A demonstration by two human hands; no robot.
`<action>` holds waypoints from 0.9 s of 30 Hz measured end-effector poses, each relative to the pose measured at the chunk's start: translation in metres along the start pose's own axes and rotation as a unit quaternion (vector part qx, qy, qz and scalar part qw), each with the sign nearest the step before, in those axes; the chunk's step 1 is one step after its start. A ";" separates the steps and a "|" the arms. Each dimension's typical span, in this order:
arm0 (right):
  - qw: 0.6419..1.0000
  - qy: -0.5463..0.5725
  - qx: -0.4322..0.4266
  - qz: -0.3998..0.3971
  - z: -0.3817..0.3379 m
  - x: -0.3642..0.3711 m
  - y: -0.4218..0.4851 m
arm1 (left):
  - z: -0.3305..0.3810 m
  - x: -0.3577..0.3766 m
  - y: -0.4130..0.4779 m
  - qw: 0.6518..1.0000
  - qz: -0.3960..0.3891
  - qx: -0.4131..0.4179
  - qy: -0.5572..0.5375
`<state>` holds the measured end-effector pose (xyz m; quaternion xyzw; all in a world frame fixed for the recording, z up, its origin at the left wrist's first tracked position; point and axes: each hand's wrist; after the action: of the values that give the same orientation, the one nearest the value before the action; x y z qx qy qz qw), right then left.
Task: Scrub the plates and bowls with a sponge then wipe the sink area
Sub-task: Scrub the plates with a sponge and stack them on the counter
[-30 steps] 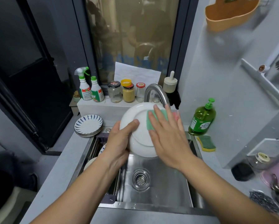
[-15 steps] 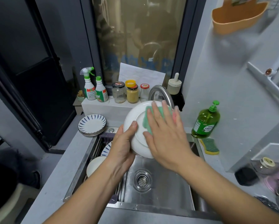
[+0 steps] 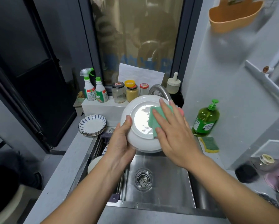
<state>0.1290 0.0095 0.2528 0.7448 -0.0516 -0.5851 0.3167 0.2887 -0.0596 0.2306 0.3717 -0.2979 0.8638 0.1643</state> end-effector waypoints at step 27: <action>0.883 0.357 0.250 0.173 0.018 -0.005 0.023 | -0.003 -0.016 -0.014 0.992 -0.065 -0.005 0.105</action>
<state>0.1183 -0.0136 0.2668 0.9369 -0.2079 -0.1831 0.2132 0.3048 -0.0478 0.2222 0.2969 -0.2588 0.8839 0.2521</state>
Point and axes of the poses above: each hand's wrist, its own y-axis towards the middle knuckle, its own x-axis out of the palm, z = x × y, and after that the axes turned 14 degrees about -x, right-handed
